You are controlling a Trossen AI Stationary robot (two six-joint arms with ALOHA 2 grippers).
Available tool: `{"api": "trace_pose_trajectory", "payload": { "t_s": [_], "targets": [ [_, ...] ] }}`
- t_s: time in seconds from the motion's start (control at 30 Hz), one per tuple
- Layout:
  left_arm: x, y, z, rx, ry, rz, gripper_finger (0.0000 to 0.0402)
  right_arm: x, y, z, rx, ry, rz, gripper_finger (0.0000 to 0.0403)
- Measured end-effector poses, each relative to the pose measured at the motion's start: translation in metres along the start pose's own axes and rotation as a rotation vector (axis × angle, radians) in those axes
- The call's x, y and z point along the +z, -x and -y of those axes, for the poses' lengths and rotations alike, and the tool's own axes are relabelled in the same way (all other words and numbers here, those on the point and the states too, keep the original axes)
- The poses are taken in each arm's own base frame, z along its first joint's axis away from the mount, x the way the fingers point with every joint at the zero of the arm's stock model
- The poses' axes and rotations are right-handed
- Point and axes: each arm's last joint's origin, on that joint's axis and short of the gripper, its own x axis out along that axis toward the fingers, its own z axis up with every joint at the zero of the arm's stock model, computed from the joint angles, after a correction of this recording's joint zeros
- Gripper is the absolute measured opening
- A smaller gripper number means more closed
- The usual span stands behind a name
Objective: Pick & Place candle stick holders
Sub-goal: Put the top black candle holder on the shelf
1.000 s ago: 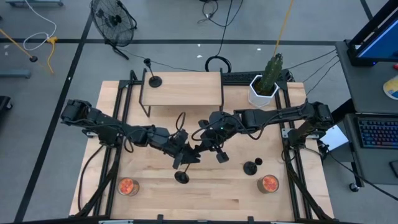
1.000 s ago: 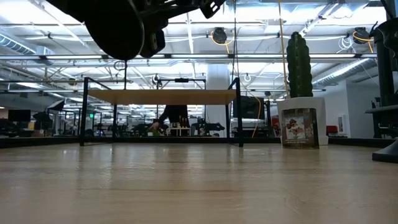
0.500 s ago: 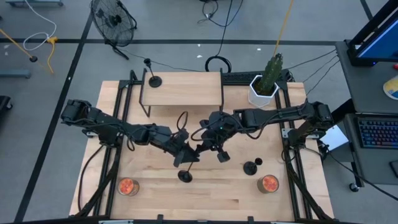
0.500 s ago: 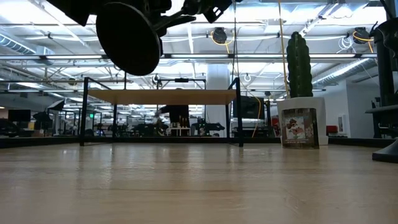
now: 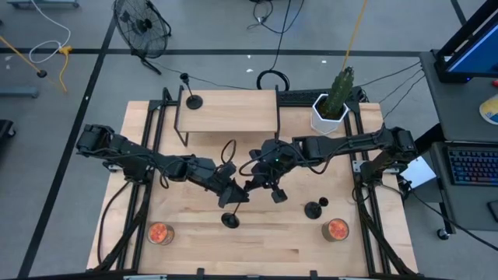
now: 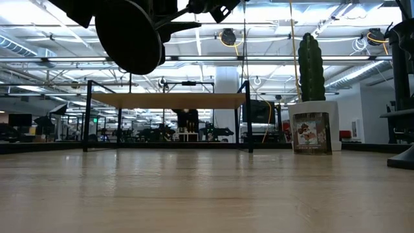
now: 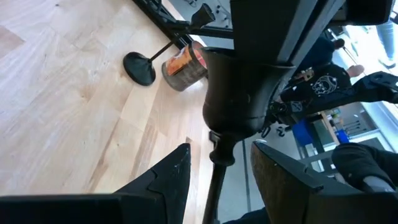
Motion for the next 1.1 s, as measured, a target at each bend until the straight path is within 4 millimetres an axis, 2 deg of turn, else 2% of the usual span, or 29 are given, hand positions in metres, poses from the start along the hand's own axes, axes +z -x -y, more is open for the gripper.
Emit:
{"api": "trace_pose_trajectory", "payload": {
  "t_s": [0.4,0.5,0.7,1.1],
  "targets": [
    [0.0012,0.0,-0.0008,0.031,-0.059,0.039,0.0165,0.0008,-0.0006,-0.0016,0.002,0.002,0.005,0.0],
    [0.0007,0.0001,-0.0014,0.038,-0.07,0.034,0.0134,0.0008,-0.0006,-0.0016,0.001,0.002,0.004,0.0],
    [0.0002,0.0002,-0.0018,0.043,-0.071,0.029,0.003,0.0002,-0.0005,-0.001,-0.006,0.001,0.0,0.0],
    [0.0,0.0001,-0.0018,0.044,-0.087,0.027,0.0027,0.0004,-0.0007,-0.0011,-0.001,0.002,0.002,0.0012]
  ]
}}
